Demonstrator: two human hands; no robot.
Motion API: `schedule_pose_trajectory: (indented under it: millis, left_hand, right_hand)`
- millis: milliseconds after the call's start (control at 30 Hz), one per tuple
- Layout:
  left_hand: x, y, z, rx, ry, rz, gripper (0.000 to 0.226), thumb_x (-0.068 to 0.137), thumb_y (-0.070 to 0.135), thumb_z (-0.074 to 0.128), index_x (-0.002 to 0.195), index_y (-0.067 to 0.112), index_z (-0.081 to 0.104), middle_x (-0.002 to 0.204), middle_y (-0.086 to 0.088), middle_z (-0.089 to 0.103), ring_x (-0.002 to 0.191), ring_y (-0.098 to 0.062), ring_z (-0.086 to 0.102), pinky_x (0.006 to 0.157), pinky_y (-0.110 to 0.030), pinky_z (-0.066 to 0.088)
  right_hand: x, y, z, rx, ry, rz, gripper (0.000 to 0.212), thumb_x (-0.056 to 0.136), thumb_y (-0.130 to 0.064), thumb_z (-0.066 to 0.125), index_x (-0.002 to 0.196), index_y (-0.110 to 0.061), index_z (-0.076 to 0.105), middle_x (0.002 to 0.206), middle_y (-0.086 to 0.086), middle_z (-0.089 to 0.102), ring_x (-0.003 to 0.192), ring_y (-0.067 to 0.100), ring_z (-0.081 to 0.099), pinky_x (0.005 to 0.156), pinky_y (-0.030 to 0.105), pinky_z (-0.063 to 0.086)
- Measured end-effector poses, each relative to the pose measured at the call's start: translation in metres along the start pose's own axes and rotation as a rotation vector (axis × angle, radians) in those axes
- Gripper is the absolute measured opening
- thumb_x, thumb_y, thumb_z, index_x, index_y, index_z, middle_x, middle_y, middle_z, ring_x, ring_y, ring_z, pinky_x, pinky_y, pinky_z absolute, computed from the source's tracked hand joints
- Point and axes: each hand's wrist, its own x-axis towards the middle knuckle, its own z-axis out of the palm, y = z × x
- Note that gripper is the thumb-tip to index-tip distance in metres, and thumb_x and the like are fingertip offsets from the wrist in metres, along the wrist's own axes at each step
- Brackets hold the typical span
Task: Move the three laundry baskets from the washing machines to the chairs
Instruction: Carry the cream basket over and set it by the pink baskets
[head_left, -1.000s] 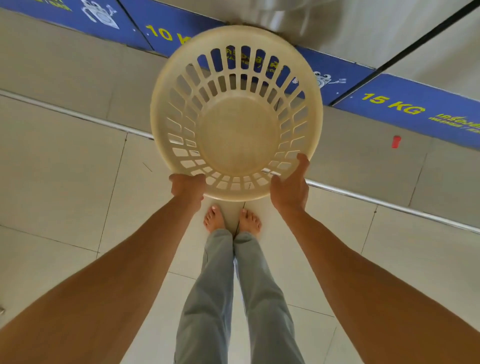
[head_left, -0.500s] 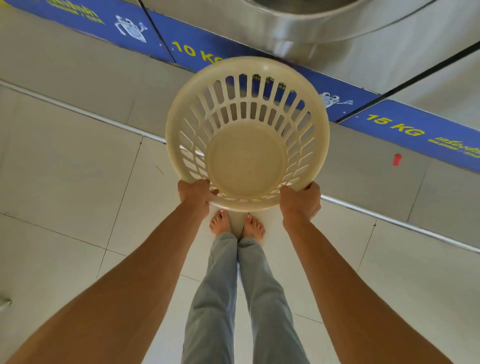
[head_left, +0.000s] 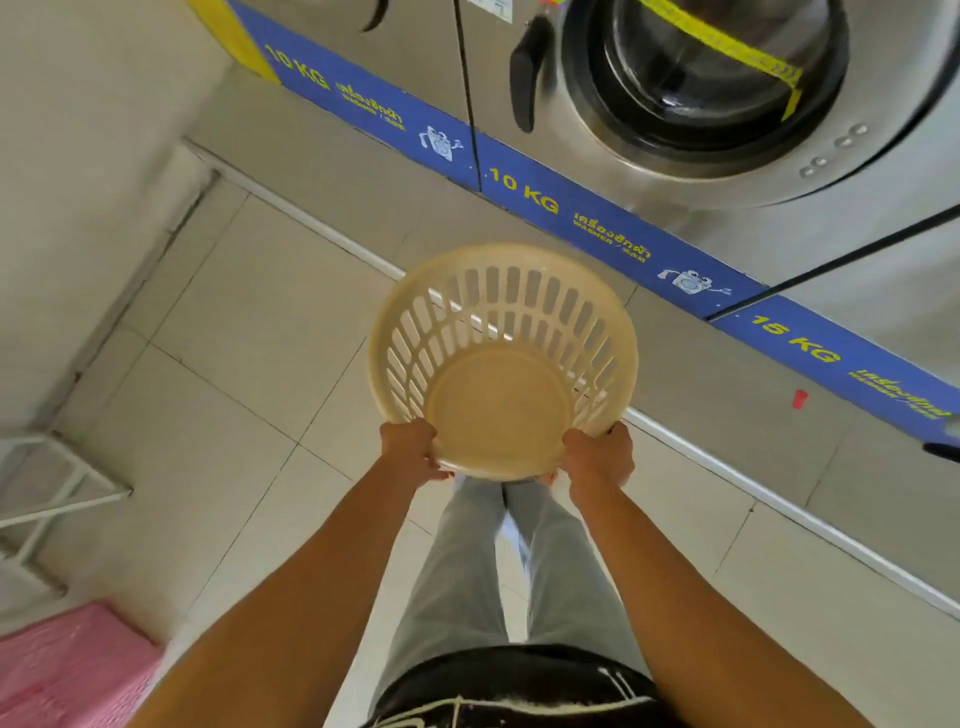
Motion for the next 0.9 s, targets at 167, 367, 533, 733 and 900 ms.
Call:
schedule_pose_trajectory:
  millis: [167,367,533,733,900]
  left_hand:
    - [-0.005,-0.030,-0.068,-0.334,0.039,-0.124,0.059,0.077,-0.023,0.036,0.128,0.006,0.046,0.124,-0.017,0.051,0.104,-0.042,0.058,0.076,-0.079,0.044]
    - [-0.004,-0.074,-0.143,-0.668,0.039,-0.180,0.057,0.082,-0.018,0.039,0.131,0.013,0.044,0.129,-0.019,0.052,0.107,-0.048,0.059,0.071,-0.078,0.047]
    - [-0.009,-0.117,-0.215,-0.860,0.110,-0.117,0.066,0.074,-0.021,0.042,0.130,0.013,0.046,0.126,-0.018,0.053,0.104,-0.049,0.059,0.065,-0.076,0.049]
    - [-0.037,-0.185,-0.315,-0.949,0.250,-0.006,0.070,0.076,-0.019,0.043,0.135,0.020,0.036,0.128,-0.016,0.049,0.104,-0.045,0.058,0.062,-0.061,0.058]
    - [-0.051,-0.253,-0.390,-0.976,0.301,0.069,0.096,0.077,-0.019,0.040,0.146,0.040,0.011,0.123,-0.010,0.041,0.080,-0.043,0.061,0.063,-0.067,0.055]
  right_hand:
    - [-0.052,-0.016,0.011,-0.149,-0.157,-0.181,0.046,0.078,-0.006,0.062,0.123,-0.015,0.058,0.099,0.002,0.062,0.080,0.025,0.054,0.050,0.023,0.035]
    - [-0.121,-0.034,0.052,-0.377,-0.330,-0.390,0.048,0.079,-0.011,0.064,0.126,-0.012,0.056,0.113,0.009,0.068,0.092,0.030,0.066,0.075,0.037,0.056]
    - [-0.189,-0.010,0.091,-0.495,-0.448,-0.508,0.057,0.080,-0.009,0.062,0.135,-0.013,0.048,0.116,0.010,0.065,0.097,0.032,0.065,0.077,0.039,0.059]
    - [-0.287,0.061,0.127,-0.651,-0.524,-0.684,0.087,0.084,-0.002,0.054,0.156,-0.029,0.015,0.113,0.014,0.061,0.091,0.034,0.061,0.067,0.034,0.049]
    - [-0.356,0.119,0.166,-0.720,-0.615,-0.761,0.082,0.080,-0.003,0.055,0.152,-0.028,0.026,0.121,0.016,0.063,0.103,0.038,0.064,0.073,0.034,0.051]
